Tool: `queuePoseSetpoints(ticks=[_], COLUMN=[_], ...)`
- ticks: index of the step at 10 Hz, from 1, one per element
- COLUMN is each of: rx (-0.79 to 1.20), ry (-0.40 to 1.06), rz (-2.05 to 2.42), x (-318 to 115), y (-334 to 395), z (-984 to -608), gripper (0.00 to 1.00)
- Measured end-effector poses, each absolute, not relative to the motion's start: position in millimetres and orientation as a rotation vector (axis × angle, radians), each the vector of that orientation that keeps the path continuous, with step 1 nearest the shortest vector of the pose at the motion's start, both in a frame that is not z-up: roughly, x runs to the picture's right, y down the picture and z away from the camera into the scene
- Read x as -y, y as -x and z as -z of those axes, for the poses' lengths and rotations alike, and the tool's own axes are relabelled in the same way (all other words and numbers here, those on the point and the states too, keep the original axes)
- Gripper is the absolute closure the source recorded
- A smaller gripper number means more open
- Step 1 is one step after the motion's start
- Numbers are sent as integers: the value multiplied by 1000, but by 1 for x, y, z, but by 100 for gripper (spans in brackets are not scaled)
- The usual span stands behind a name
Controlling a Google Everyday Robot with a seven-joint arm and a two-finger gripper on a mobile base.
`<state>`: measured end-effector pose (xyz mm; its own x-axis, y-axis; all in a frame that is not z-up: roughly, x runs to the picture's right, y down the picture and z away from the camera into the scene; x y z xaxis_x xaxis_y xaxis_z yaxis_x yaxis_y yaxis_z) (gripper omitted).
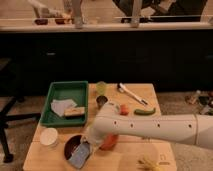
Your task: Wipe purple bowl with sponge
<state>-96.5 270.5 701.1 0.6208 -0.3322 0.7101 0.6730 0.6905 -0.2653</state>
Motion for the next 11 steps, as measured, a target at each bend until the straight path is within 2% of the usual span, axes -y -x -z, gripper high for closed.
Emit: queuePoseSetpoints(ticks=[5, 11], rx=[694, 690], ry=[574, 572], rz=[628, 634], x=[-271, -269], y=[124, 123], z=[-724, -720], gripper=[100, 100])
